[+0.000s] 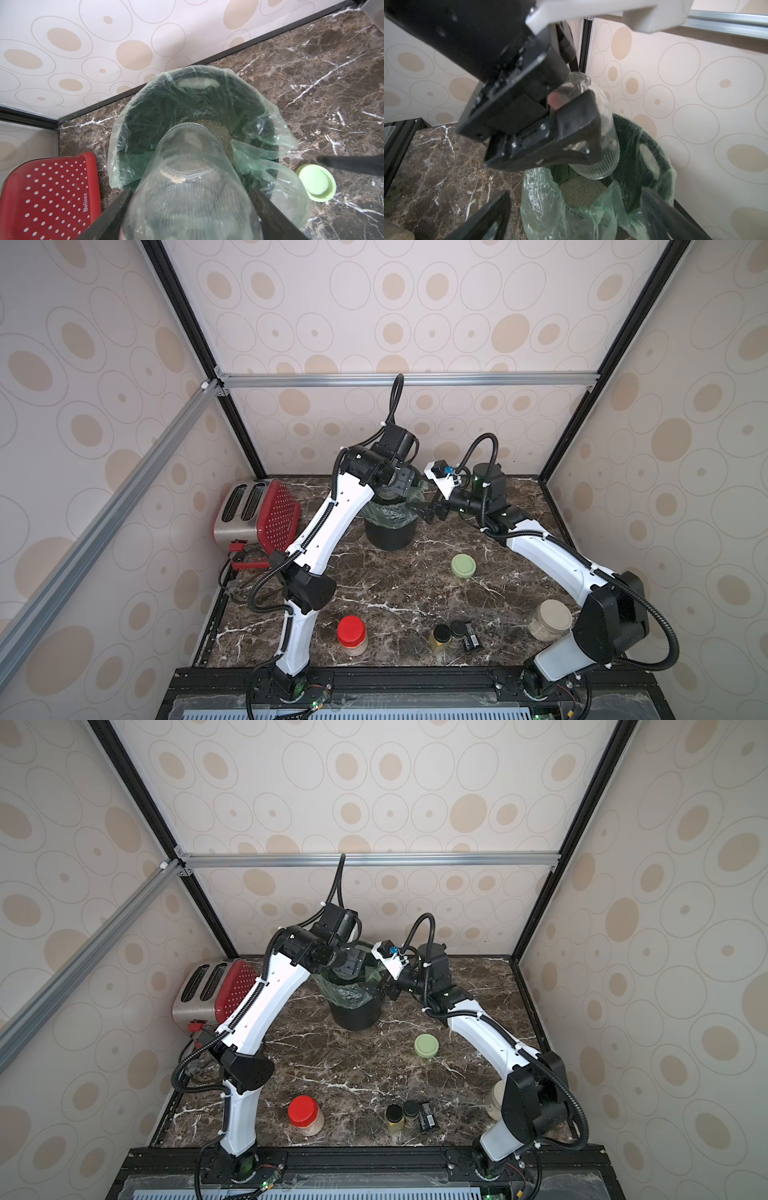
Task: Empty expired oatmeal from jars
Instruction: Pour the expired oatmeal into the trash bin.
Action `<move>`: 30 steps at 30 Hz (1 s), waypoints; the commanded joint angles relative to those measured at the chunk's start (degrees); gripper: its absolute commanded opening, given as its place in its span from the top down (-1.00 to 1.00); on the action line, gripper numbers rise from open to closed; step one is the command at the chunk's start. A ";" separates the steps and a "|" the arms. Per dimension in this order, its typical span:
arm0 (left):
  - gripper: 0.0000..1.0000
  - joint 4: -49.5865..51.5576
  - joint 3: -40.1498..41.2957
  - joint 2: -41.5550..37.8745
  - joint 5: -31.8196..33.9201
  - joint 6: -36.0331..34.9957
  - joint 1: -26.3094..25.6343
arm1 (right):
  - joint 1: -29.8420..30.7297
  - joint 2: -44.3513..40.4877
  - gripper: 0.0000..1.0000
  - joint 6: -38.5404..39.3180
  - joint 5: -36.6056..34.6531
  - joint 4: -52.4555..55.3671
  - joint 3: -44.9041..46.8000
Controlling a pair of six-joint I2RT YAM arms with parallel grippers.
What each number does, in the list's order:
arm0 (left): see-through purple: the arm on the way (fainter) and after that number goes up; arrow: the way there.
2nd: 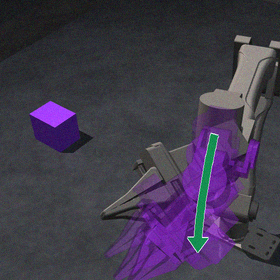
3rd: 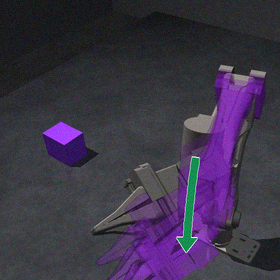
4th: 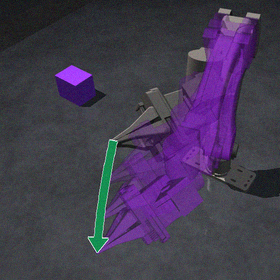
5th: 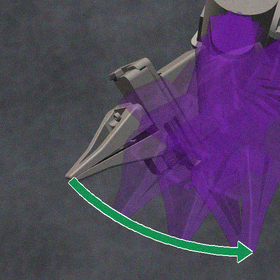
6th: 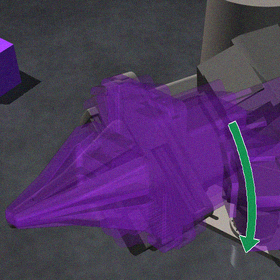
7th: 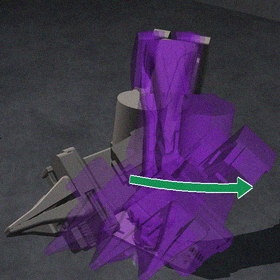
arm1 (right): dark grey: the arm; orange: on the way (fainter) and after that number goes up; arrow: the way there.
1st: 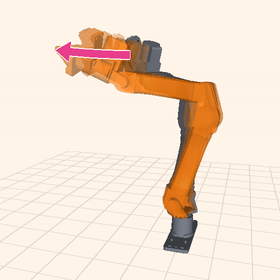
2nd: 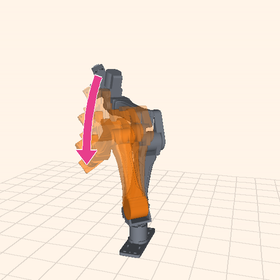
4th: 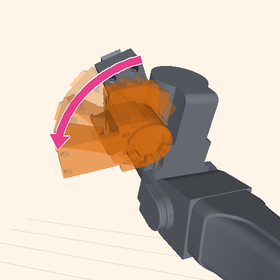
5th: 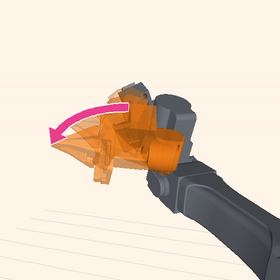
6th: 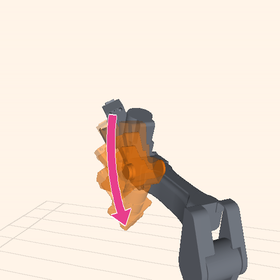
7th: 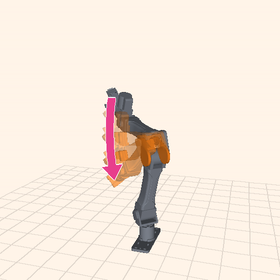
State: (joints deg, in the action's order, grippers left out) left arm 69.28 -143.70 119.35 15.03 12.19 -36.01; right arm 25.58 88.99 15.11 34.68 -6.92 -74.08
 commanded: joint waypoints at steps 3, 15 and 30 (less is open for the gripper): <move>1.00 0.19 -2.47 4.90 1.72 -0.80 0.28 | -0.27 0.88 -0.98 -1.24 0.24 -0.42 -0.60; 1.00 -2.20 -1.47 -2.21 0.86 0.12 0.33 | -0.75 -1.63 -0.97 -1.63 -2.46 -1.89 0.76; 1.00 -4.60 3.84 -0.87 3.12 -0.14 0.40 | -1.32 -1.09 -0.98 -5.74 -4.89 -0.95 0.21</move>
State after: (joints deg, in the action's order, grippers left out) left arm 66.43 -138.96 118.63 16.32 12.23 -35.53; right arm 24.88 89.08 10.20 30.35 -8.08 -73.95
